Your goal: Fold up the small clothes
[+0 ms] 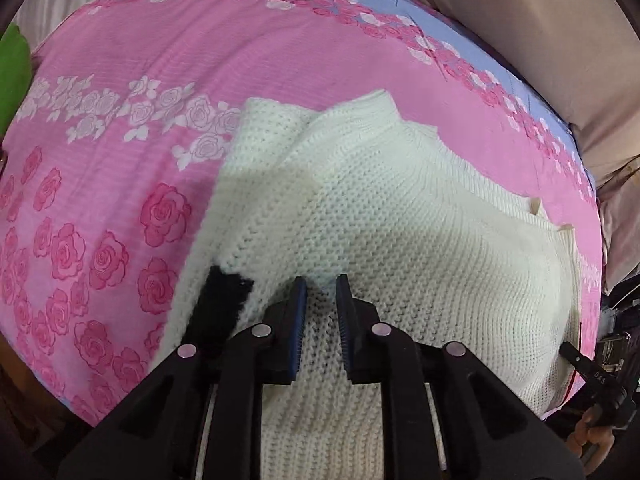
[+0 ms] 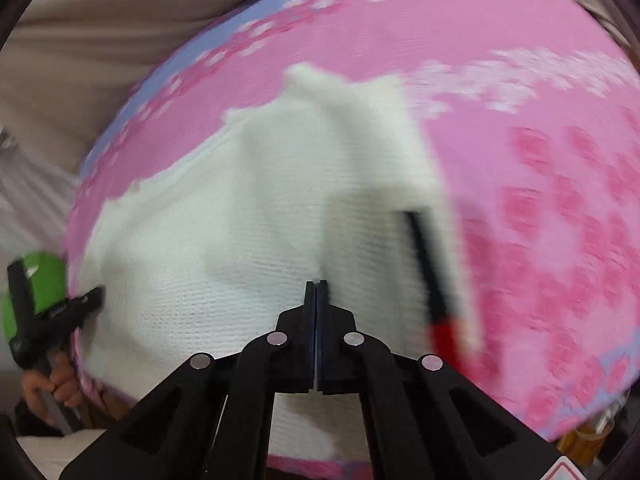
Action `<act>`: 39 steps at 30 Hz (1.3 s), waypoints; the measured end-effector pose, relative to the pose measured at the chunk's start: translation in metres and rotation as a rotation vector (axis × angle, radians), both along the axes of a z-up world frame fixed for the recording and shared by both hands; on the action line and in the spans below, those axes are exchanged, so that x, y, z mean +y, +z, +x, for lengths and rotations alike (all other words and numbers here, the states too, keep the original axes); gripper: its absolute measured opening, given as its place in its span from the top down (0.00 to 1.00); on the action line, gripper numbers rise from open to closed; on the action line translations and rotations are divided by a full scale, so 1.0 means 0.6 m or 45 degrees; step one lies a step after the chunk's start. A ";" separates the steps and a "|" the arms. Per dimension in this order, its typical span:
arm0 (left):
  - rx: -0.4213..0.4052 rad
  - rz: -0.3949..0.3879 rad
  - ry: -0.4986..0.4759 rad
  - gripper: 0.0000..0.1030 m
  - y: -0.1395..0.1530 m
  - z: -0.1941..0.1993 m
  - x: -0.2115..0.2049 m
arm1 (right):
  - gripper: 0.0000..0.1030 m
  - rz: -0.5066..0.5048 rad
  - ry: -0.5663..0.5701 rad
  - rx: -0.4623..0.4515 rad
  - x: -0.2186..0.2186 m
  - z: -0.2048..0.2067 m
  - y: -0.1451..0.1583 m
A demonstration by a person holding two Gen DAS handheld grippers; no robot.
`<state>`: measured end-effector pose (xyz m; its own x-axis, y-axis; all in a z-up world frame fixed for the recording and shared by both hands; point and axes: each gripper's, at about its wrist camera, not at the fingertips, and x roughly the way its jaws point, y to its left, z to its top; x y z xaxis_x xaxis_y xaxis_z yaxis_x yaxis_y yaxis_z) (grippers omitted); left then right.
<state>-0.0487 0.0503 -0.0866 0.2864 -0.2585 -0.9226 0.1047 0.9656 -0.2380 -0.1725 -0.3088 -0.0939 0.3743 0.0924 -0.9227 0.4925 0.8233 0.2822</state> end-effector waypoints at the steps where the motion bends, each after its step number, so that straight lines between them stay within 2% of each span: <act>1: -0.009 0.019 -0.008 0.85 0.001 -0.003 -0.004 | 1.00 -0.009 0.016 -0.002 0.002 -0.003 0.005; 4: -0.024 0.054 -0.027 0.85 0.002 -0.010 -0.009 | 1.00 -0.044 0.100 0.006 0.030 0.000 0.010; 6: -0.021 0.050 -0.032 0.84 -0.001 -0.010 -0.009 | 1.00 -0.093 0.134 0.048 0.030 -0.005 -0.015; 7: -0.014 0.043 -0.030 0.84 0.000 -0.011 -0.007 | 1.00 -0.055 0.116 0.007 0.017 -0.014 -0.019; 9: 0.004 0.038 -0.018 0.84 0.002 -0.014 -0.005 | 1.00 0.034 0.016 0.007 -0.005 -0.026 -0.008; 11: 0.003 0.034 -0.022 0.84 0.003 -0.018 -0.006 | 0.99 -0.007 0.005 -0.013 0.000 -0.022 0.028; 13: 0.001 0.050 -0.037 0.83 0.000 -0.026 -0.009 | 0.93 -0.007 0.093 -0.078 0.027 0.003 0.063; 15: -0.005 0.057 -0.039 0.82 -0.004 -0.029 -0.010 | 0.91 0.033 0.204 -0.105 0.068 0.036 0.068; 17: -0.008 0.056 -0.038 0.82 -0.004 -0.029 -0.010 | 0.91 0.007 0.314 -0.085 0.114 0.065 0.045; 19: -0.009 0.058 -0.041 0.82 -0.003 -0.029 -0.010 | 0.92 -0.058 0.388 0.026 0.149 0.094 -0.009; 21: -0.009 0.052 -0.040 0.80 -0.001 -0.030 -0.007 | 0.90 -0.047 0.355 0.009 0.150 0.104 0.011; 23: -0.013 0.052 -0.039 0.79 -0.002 -0.034 -0.006 | 0.90 -0.007 0.309 -0.075 0.135 0.102 0.049; 24: -0.014 0.054 -0.040 0.79 -0.003 -0.036 -0.006 | 0.90 -0.036 0.286 -0.118 0.119 0.107 0.072; 26: -0.021 0.065 -0.046 0.79 -0.002 -0.039 -0.007 | 0.89 -0.142 0.210 -0.134 0.081 0.121 0.096; 28: -0.023 0.074 -0.048 0.79 -0.001 -0.042 -0.008 | 0.81 -0.214 0.067 -0.137 0.021 0.140 0.100; 29: -0.026 0.080 -0.048 0.79 -0.001 -0.043 -0.009 | 0.71 -0.248 0.016 -0.120 -0.005 0.148 0.095; 30: -0.029 0.089 -0.051 0.79 -0.001 -0.044 -0.011 | 0.65 -0.266 0.003 -0.097 -0.026 0.154 0.085; 32: -0.034 0.104 -0.057 0.79 -0.001 -0.047 -0.014 | 0.65 -0.266 0.007 -0.061 -0.042 0.171 0.065; 35: -0.035 0.112 -0.057 0.79 -0.001 -0.048 -0.016 | 0.65 -0.143 0.021 -0.046 -0.044 0.185 0.027; 38: -0.032 0.113 -0.053 0.79 -0.002 -0.047 -0.019 | 0.92 -0.159 0.013 -0.072 -0.030 0.182 0.016; 39: -0.031 0.113 -0.051 0.79 -0.002 -0.047 -0.020 | 0.92 -0.139 -0.008 -0.089 -0.037 0.179 0.020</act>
<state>-0.0767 0.0382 -0.0880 0.3002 -0.1880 -0.9351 0.1485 0.9776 -0.1489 -0.0653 -0.3307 -0.0820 0.4381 -0.0102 -0.8989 0.4804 0.8479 0.2245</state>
